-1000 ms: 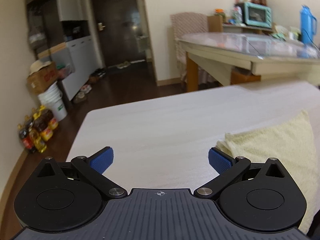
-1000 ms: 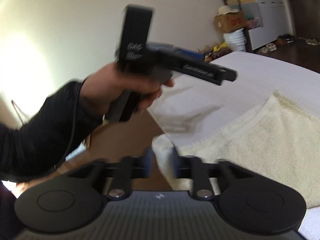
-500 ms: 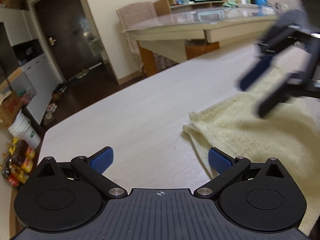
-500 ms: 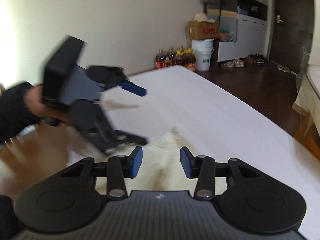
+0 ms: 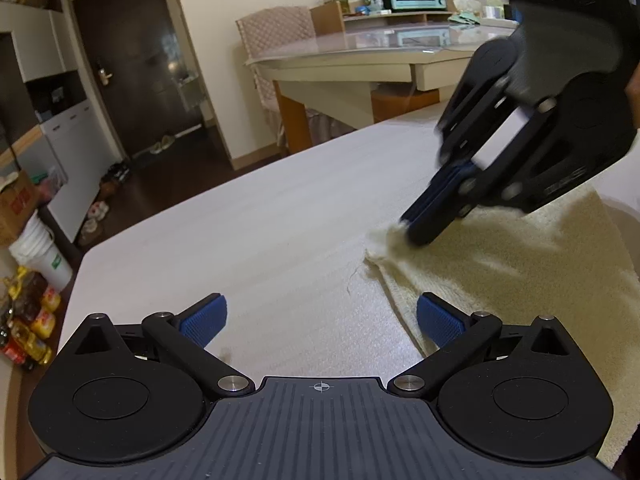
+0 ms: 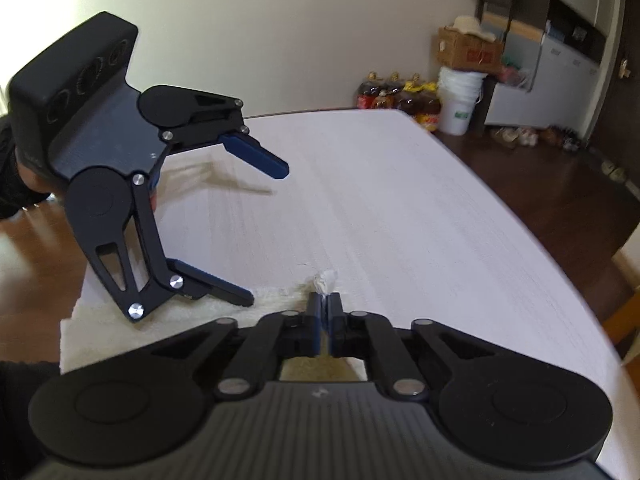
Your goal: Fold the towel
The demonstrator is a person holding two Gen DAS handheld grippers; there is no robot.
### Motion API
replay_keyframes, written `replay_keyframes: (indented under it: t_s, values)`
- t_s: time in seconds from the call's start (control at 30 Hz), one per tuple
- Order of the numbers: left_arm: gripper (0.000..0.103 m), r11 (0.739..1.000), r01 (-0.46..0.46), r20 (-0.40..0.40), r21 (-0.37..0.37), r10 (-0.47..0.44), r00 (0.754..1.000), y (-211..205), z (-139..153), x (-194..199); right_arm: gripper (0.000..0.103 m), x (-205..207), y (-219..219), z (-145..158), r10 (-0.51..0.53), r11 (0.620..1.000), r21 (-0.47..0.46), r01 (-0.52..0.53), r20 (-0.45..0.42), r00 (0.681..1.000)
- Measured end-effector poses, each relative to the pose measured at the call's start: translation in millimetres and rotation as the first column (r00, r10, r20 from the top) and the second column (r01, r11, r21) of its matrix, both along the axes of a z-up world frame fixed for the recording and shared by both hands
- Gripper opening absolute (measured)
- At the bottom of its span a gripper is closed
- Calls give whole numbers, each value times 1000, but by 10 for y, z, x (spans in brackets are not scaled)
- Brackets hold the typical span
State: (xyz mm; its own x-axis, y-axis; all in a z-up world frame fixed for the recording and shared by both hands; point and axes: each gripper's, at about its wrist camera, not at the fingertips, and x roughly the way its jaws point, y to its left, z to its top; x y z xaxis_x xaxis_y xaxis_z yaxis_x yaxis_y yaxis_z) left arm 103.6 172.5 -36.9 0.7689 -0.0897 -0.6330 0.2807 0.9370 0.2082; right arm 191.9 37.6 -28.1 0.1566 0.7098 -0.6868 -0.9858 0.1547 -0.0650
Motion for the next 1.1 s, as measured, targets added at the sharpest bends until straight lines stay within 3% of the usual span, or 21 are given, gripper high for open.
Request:
replay_keyframes:
  t_s: [0.13, 0.3, 0.43, 0.53, 0.6, 0.73, 0.8, 0.93, 1.1]
  values:
    - [103, 1000, 0, -4, 11, 0, 1000, -14, 15, 6, 4, -272, -282, 188, -2, 1000, 28, 1, 46, 999]
    - [103, 999, -32, 24, 44, 31, 999, -58, 88, 59, 4, -846, -1103, 423, -59, 996, 76, 56, 40, 997]
    - [103, 999, -33, 33, 29, 32, 999, -111, 142, 204, 4, -1199, -1543, 322, -127, 990, 61, 127, -13, 992]
    - [103, 997, -18, 37, 80, 15, 999, -222, 127, 303, 6, -1317, -1737, 217, -187, 981, 40, 188, -36, 982]
    - [103, 995, 7, 36, 102, -10, 999, -291, 123, 303, 14, -1290, -1824, 190, -244, 967, 61, 247, -44, 969]
    - [103, 987, 25, 15, 156, -28, 999, -385, 69, 289, 39, -1168, -1706, 215, -258, 957, 126, 260, -28, 966]
    - [103, 990, 19, 8, 139, -20, 1000, -363, 54, 295, 39, -1123, -1513, 197, -212, 968, 138, 210, -3, 977]
    - [103, 999, -14, -35, 31, 15, 999, -210, 39, 360, 39, -1105, -1055, 89, -121, 987, 113, 116, 43, 992]
    - [103, 998, -23, -65, -59, 19, 998, -67, 11, 392, 43, -1062, -688, -94, -106, 992, 67, 104, 25, 994]
